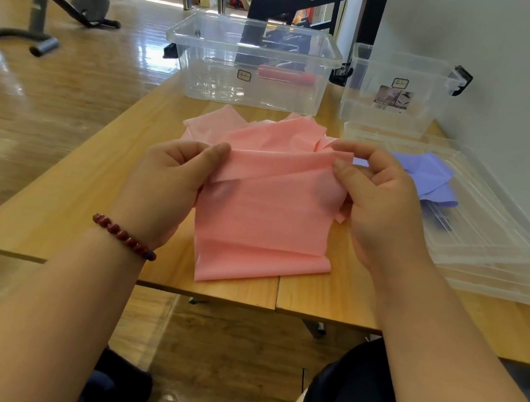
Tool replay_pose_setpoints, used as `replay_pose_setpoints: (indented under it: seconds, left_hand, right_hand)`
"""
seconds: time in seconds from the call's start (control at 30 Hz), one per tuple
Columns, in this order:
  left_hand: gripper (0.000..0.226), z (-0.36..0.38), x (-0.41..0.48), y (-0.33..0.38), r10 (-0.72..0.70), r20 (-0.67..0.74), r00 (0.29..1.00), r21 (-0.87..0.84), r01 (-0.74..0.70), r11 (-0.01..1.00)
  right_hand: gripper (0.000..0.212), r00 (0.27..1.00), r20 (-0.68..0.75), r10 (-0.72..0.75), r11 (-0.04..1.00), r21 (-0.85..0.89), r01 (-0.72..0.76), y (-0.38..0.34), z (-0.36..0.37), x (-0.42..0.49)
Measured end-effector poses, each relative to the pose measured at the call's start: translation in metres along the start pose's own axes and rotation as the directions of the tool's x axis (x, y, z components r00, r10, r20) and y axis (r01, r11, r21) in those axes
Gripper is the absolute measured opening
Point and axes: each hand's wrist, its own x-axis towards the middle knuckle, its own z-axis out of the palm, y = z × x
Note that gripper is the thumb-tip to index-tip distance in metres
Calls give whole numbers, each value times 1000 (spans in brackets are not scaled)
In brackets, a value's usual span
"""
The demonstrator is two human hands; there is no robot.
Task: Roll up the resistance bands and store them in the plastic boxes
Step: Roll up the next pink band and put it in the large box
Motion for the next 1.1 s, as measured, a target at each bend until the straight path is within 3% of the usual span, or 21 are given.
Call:
replay_pose_setpoints:
  seconds: [0.13,0.2,0.3,0.57,0.73,0.9,1.1]
  left_hand:
    - [10,-2,-1,1,-17,116,993,-133,33,991]
    - [30,-3,-1,0,-38,196,980,-153,68,986]
    - [48,-3,-1,-2,-45,204,978,-109,68,992]
    - [21,-1,1,-2,-42,104,994,-220,64,973]
    - [5,-1,0,-1,-26,48,998,-170,34,985]
    - [24,-4,0,4,10,111,994,-230,16,973]
    - [47,-9,-1,9,1,240,971,-320,79,944]
  right_hand:
    - [17,999,-23,31,999,44,-30,1,-1,2]
    - [15,999,-29,26,999,36,-25,1,-2,1]
    - [18,1000,-25,20,999,42,-19,0,-4,1]
    - [25,1000,24,-8,1000,18,7,-1,-6,-1]
    - [28,1000,10,-28,999,-17,28,-3,-7,-1]
    - [21,991,64,-121,988,-90,126,-2,-11,-1]
    - [43,996,94,-8,984,179,-9,-8,-11,0]
